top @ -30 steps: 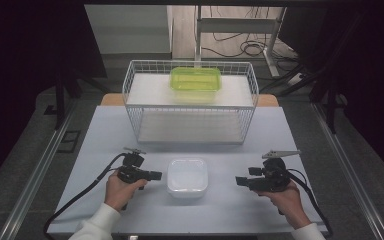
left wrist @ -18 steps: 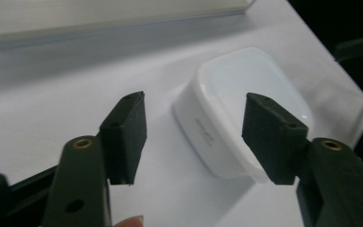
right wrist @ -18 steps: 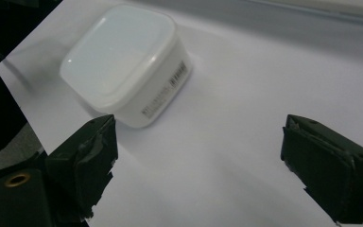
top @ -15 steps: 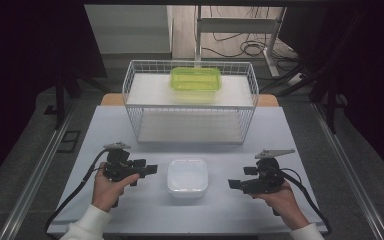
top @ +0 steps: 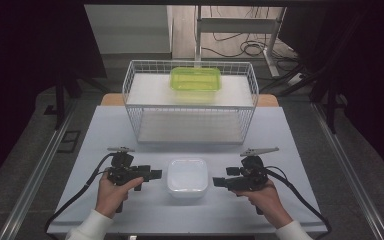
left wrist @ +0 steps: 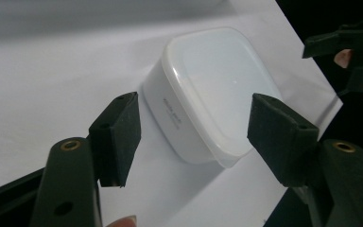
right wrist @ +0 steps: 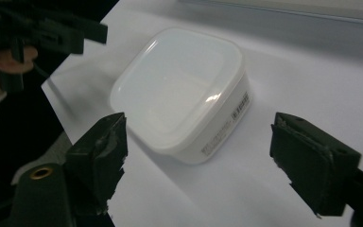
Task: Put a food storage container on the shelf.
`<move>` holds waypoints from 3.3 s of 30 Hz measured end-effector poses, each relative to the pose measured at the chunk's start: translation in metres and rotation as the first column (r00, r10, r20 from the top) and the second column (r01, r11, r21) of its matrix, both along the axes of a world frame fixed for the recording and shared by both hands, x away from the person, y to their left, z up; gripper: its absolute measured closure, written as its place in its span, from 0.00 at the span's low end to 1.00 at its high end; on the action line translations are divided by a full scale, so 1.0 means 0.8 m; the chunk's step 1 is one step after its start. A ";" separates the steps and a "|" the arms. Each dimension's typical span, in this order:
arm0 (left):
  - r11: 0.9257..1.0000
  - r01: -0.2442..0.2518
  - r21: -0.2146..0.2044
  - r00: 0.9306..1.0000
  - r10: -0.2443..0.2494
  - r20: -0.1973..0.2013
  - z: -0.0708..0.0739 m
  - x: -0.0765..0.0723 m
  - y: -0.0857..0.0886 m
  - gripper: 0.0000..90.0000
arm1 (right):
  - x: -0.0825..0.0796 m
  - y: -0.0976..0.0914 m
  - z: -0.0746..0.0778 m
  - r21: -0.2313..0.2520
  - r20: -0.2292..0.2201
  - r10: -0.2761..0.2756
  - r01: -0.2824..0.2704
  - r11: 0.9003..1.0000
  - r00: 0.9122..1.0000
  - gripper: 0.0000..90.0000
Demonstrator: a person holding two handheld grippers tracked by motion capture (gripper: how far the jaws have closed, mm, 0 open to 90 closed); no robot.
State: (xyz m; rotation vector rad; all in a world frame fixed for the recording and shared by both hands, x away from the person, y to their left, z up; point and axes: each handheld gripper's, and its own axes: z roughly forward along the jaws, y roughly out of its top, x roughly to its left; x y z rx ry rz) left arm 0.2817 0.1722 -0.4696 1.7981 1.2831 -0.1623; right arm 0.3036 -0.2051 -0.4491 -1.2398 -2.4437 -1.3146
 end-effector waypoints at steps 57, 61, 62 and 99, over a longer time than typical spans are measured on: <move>0.981 0.004 -0.192 0.994 -0.026 -0.109 -0.021 0.016 -0.019 0.87 | 0.031 0.014 -0.028 0.213 -0.179 -0.017 0.055 0.976 0.984 0.88; 0.984 -0.001 -0.176 0.996 -0.015 -0.090 -0.017 0.013 -0.020 0.87 | 0.028 0.017 -0.022 0.202 -0.142 -0.011 0.040 0.978 0.990 0.88; 0.984 -0.001 -0.177 0.996 -0.014 -0.088 -0.016 0.013 -0.020 0.87 | 0.028 0.017 -0.020 0.202 -0.135 -0.007 0.035 0.979 0.991 0.88; 0.987 0.022 -0.159 0.998 -0.012 0.066 0.092 0.035 -0.026 0.87 | 0.043 0.007 0.081 0.256 0.044 0.018 -0.029 0.966 0.999 0.88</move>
